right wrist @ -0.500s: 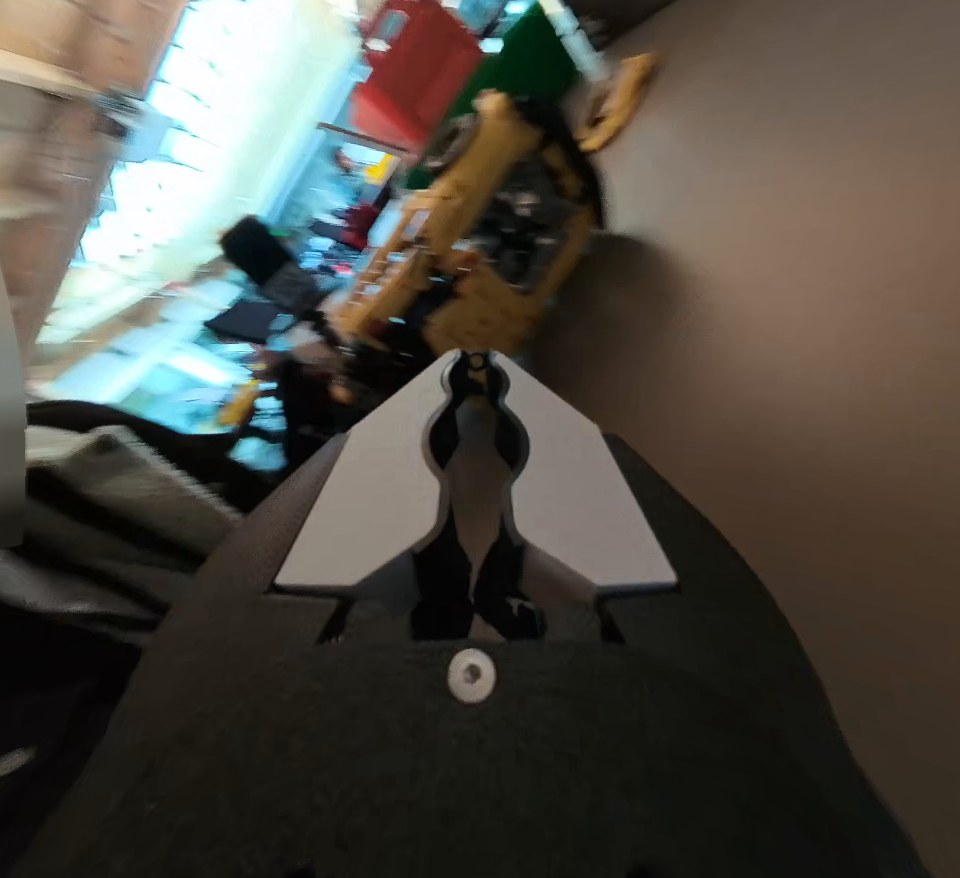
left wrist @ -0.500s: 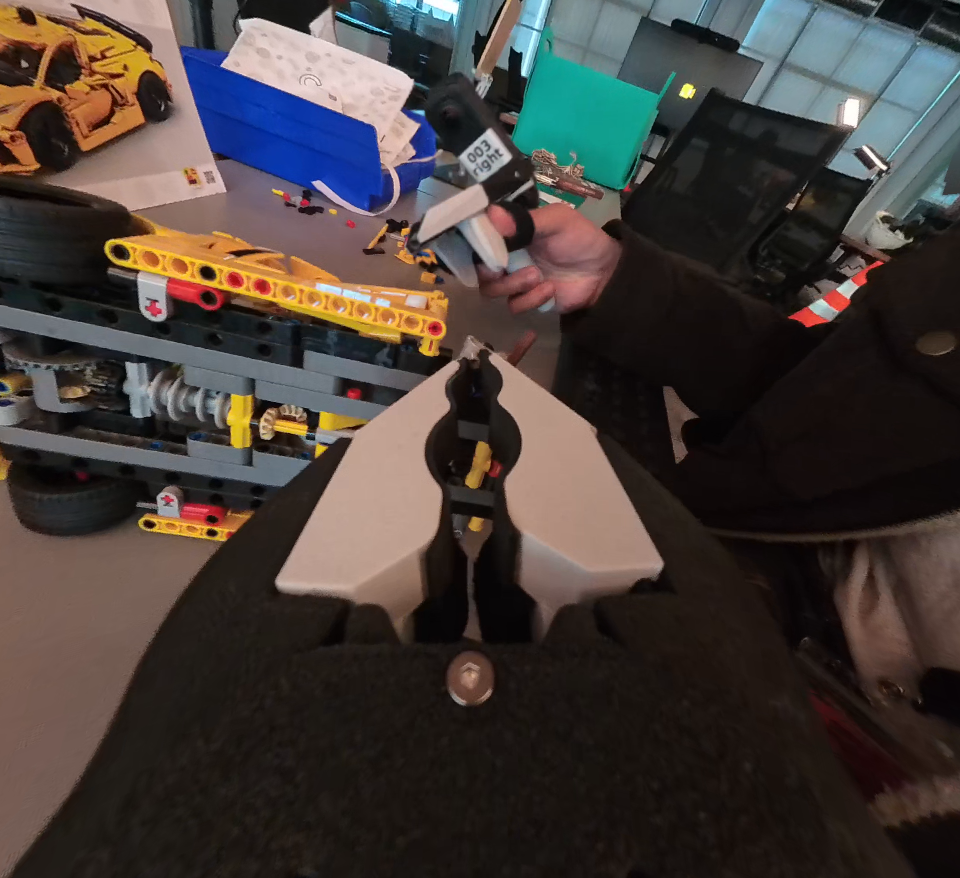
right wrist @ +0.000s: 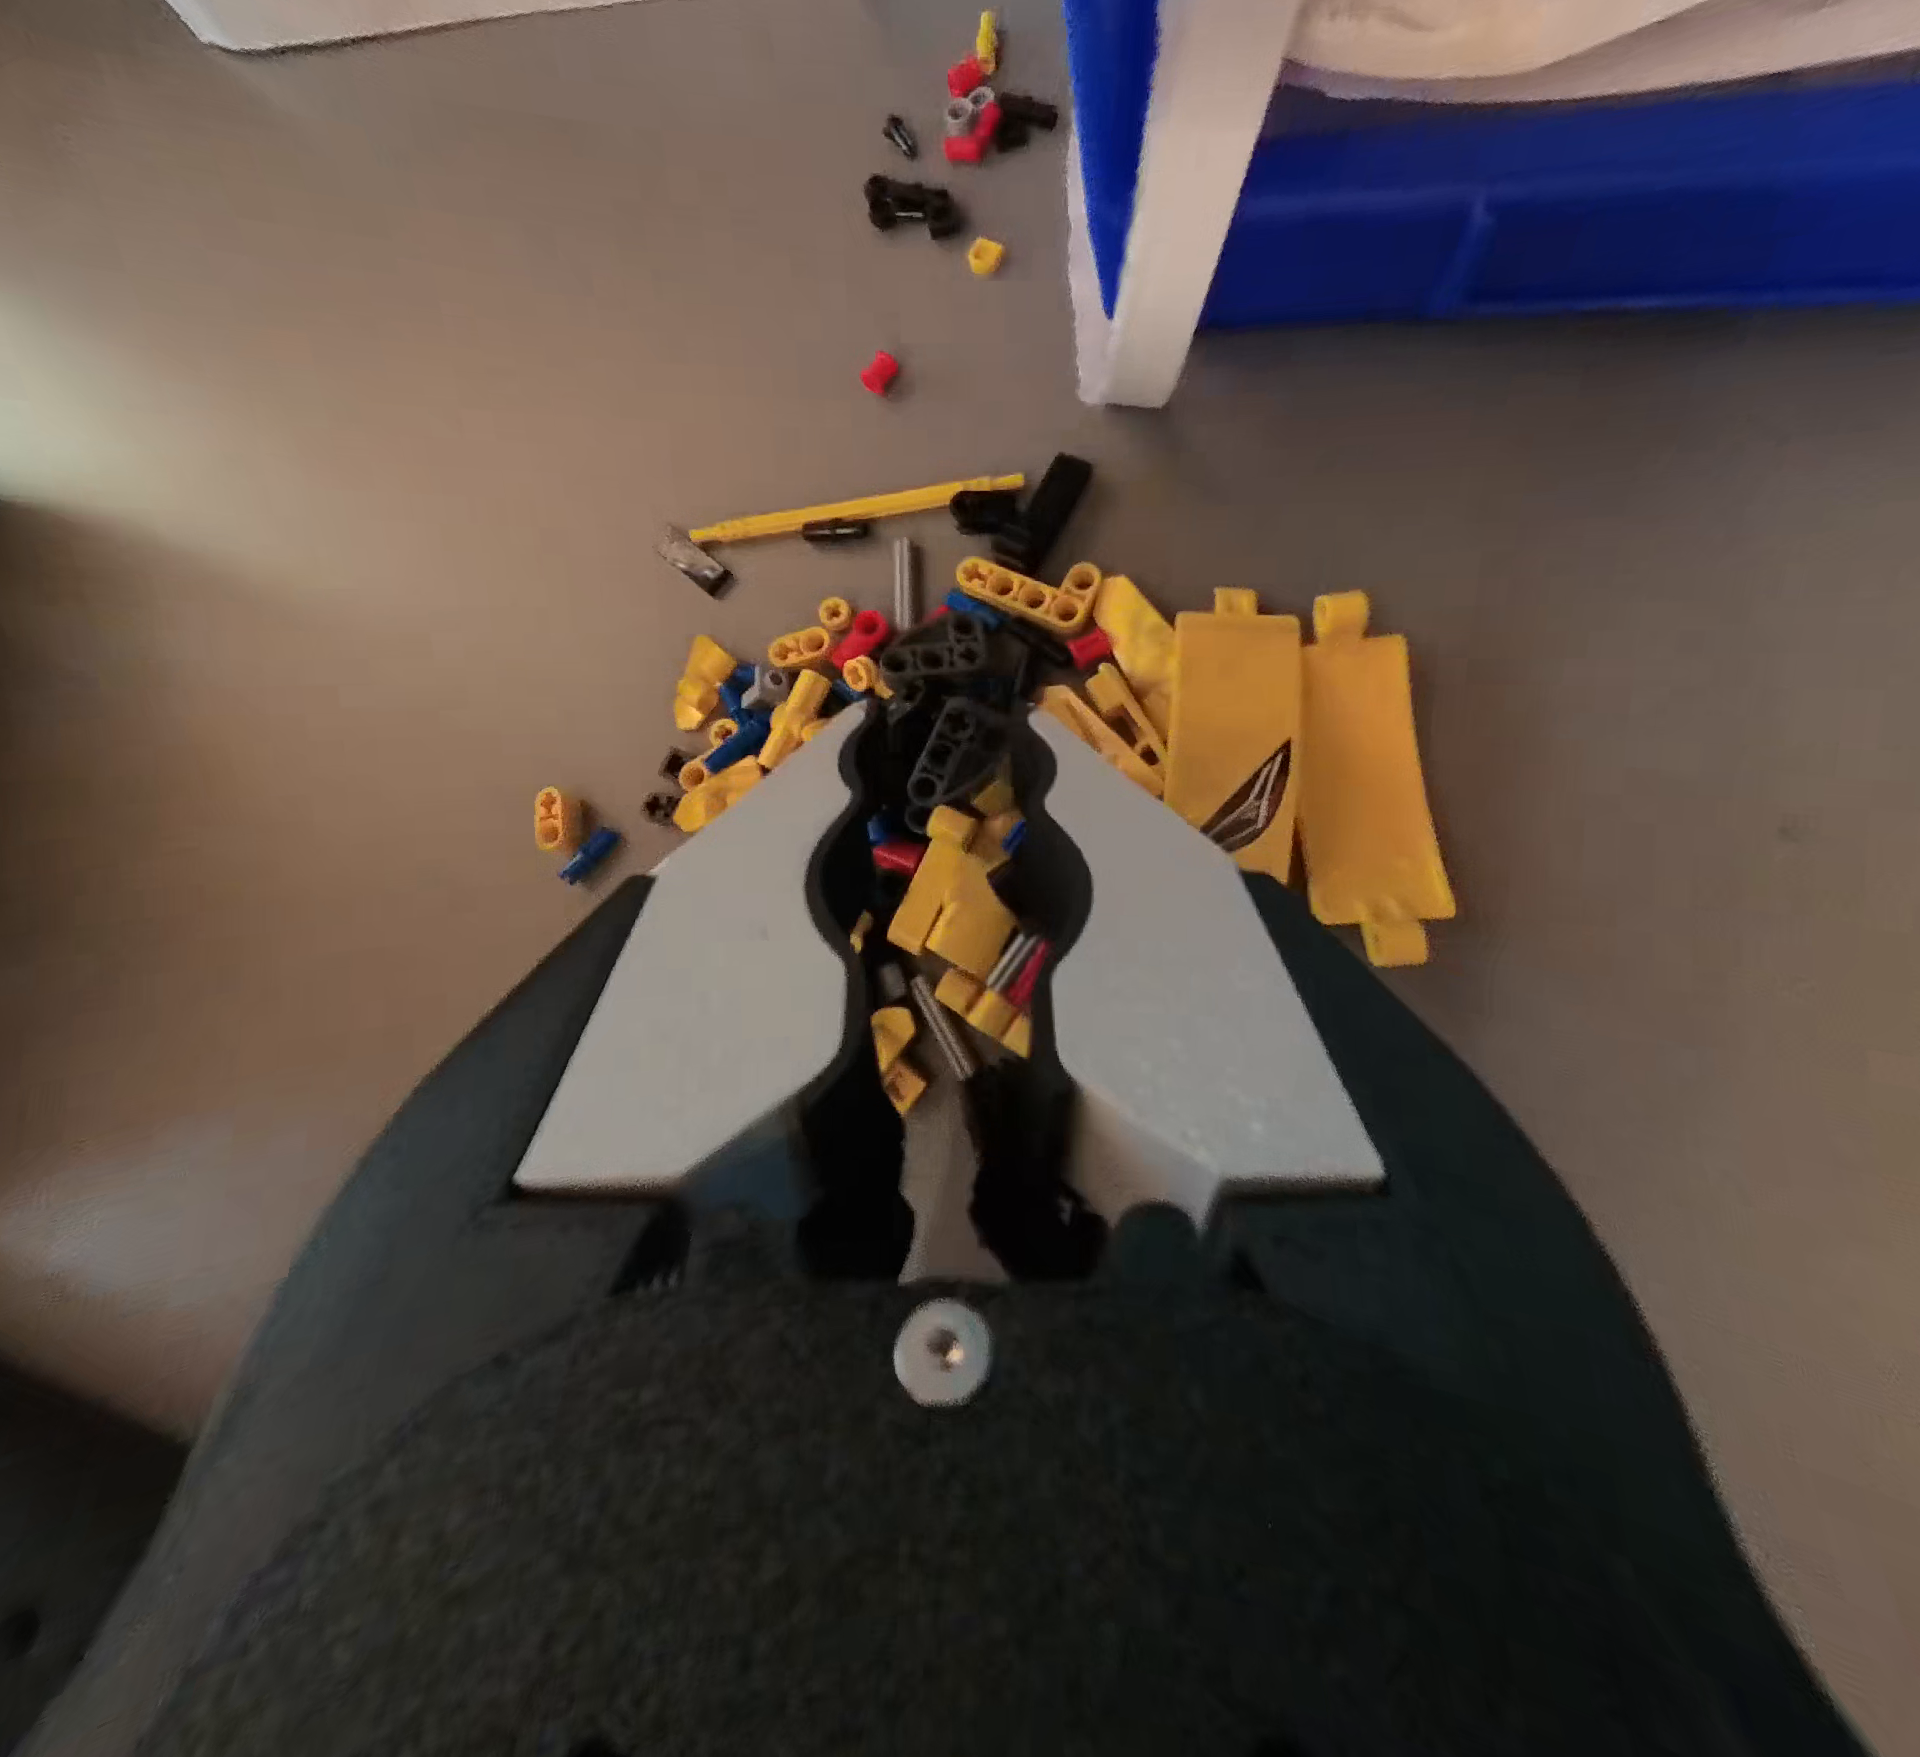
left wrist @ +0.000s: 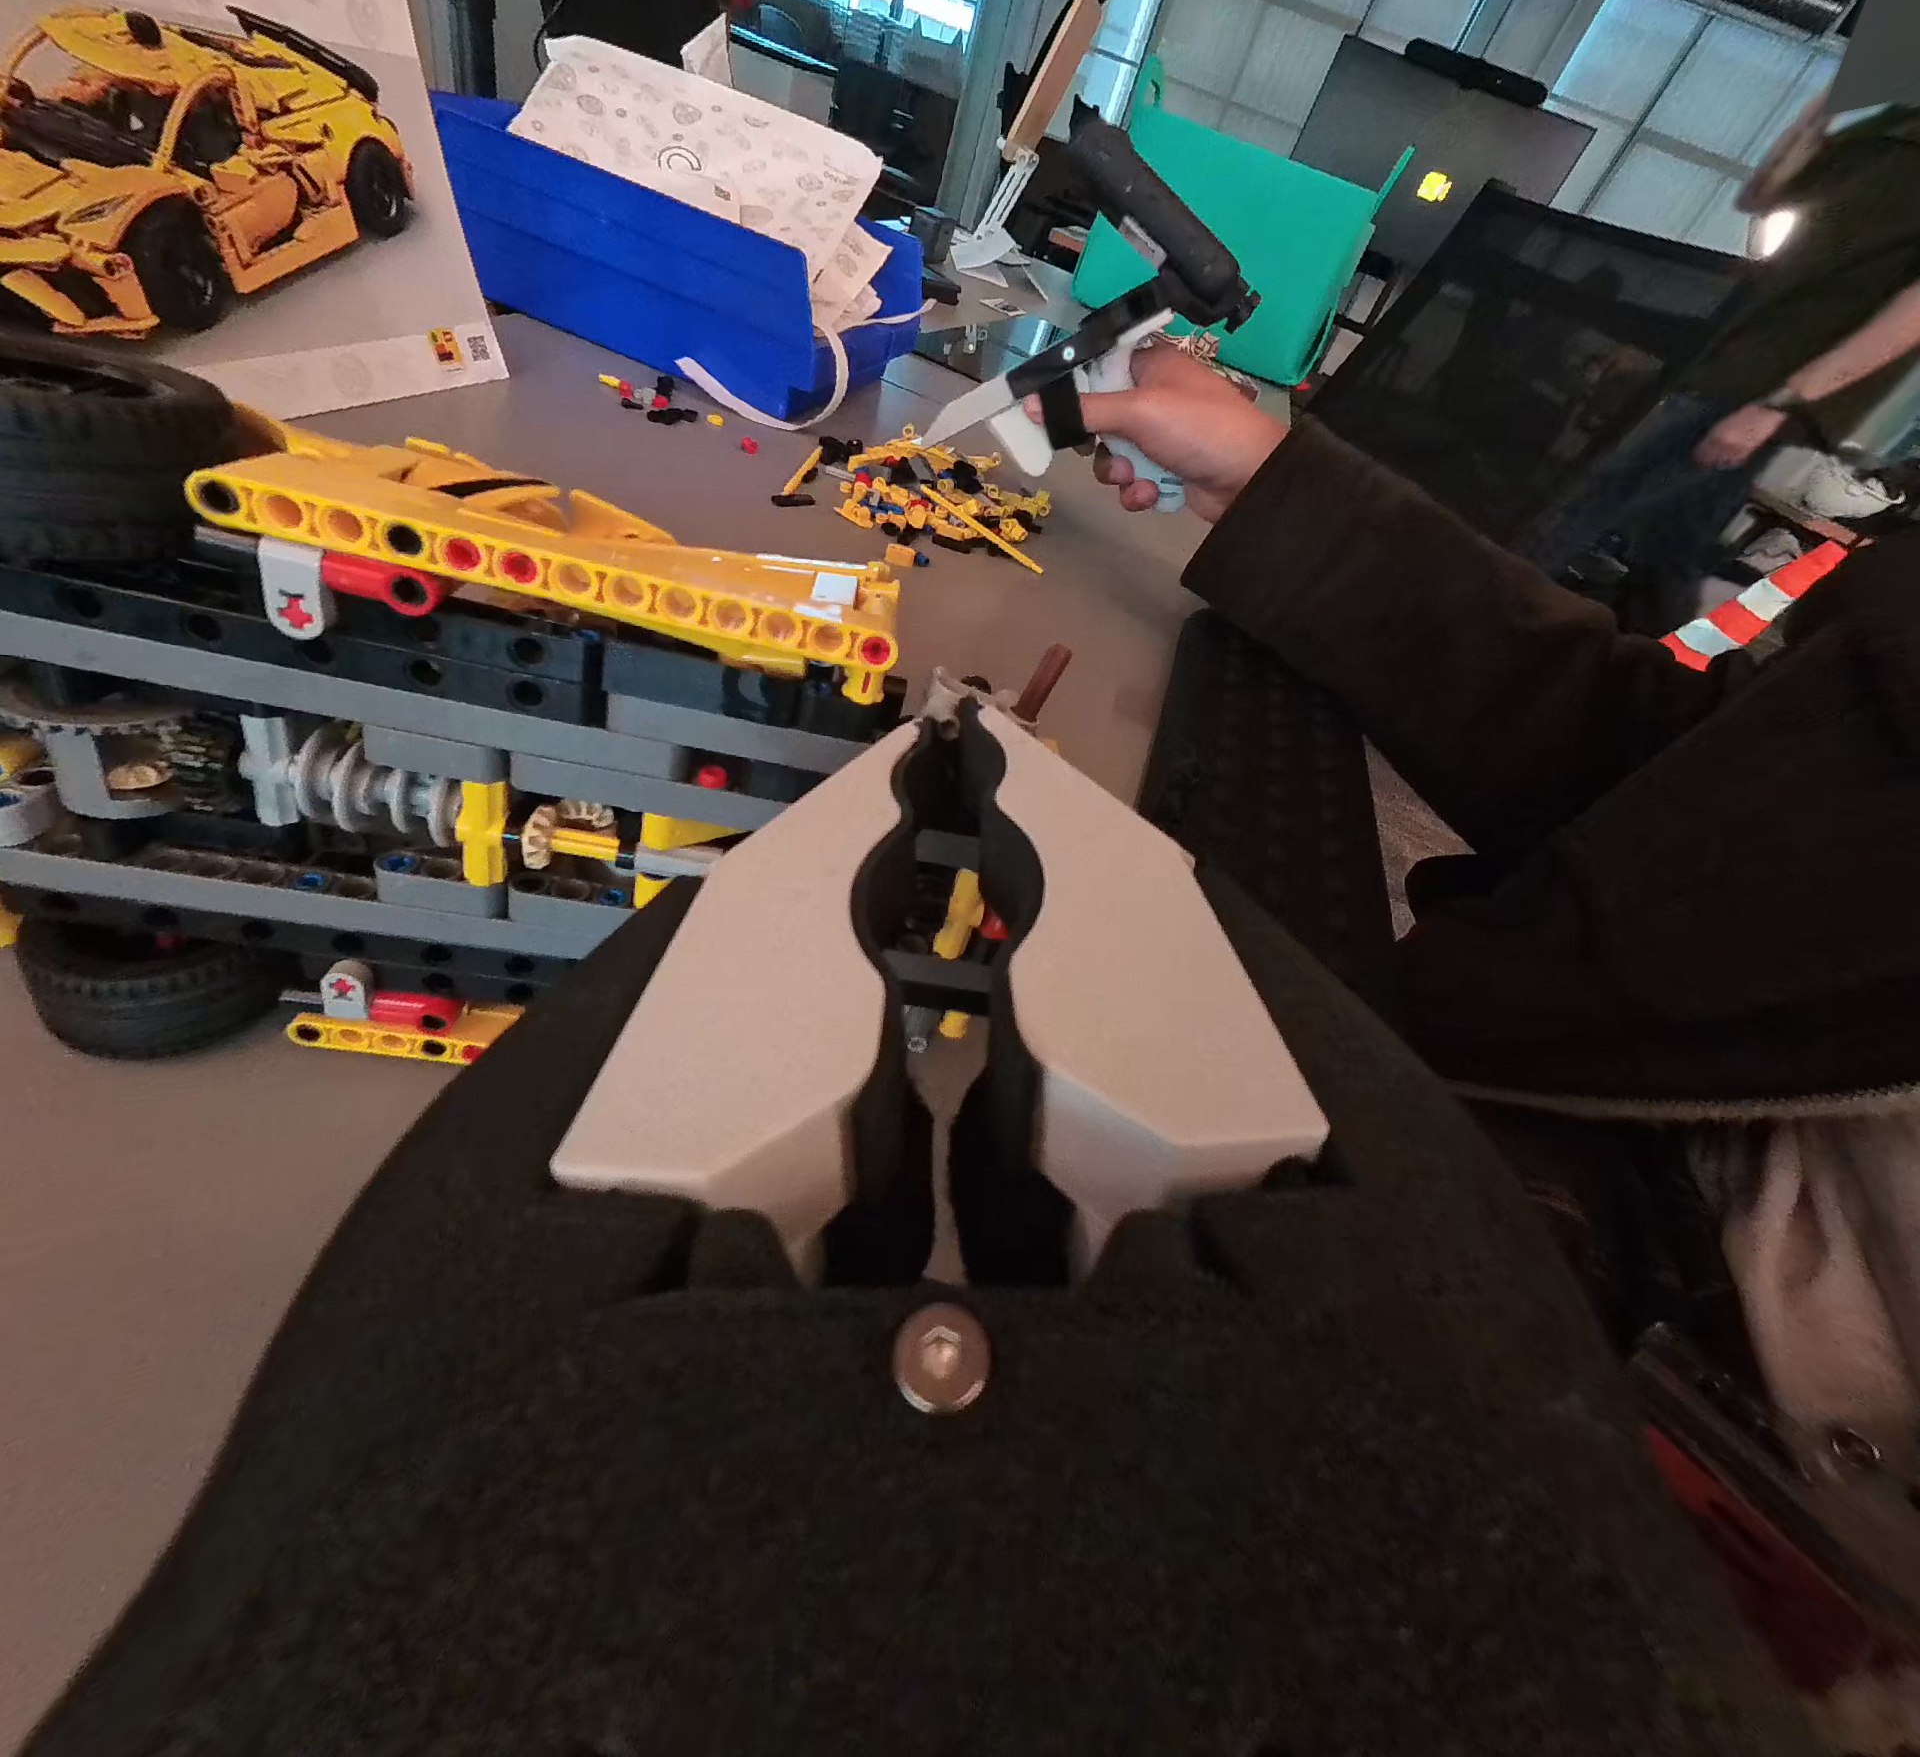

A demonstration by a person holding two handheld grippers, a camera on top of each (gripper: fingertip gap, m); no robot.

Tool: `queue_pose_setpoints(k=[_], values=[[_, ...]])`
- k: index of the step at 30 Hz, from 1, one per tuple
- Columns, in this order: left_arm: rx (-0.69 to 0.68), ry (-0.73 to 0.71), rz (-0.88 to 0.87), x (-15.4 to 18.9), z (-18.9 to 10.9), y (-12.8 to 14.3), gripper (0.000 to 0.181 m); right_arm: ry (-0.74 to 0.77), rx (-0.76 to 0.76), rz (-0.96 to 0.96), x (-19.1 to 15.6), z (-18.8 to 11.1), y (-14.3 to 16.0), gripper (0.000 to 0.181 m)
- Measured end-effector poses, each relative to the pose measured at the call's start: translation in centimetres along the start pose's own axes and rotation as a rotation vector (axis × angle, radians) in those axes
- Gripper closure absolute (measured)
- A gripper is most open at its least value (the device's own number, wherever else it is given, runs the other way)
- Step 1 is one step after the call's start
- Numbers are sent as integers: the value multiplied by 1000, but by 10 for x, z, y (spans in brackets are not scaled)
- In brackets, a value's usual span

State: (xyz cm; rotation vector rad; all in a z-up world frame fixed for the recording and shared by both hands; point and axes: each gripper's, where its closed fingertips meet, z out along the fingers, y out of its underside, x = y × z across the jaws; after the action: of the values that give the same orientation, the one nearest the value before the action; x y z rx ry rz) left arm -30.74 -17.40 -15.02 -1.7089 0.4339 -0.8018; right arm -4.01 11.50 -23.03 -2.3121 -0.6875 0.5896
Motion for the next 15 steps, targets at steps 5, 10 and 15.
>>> queue_pose_setpoints(k=[5, 10, 15], values=[[-5, 15, -23, -1, -5, 1, 179, -185, 201, -78, -57, -29, -33, 148], [-12, 17, -34, -3, -7, 3, 178, -995, 150, -229, -286, -55, -2, 159], [-11, 21, -37, -3, -9, 3, 179, -1351, -311, -82, -383, -40, 67, 154]])
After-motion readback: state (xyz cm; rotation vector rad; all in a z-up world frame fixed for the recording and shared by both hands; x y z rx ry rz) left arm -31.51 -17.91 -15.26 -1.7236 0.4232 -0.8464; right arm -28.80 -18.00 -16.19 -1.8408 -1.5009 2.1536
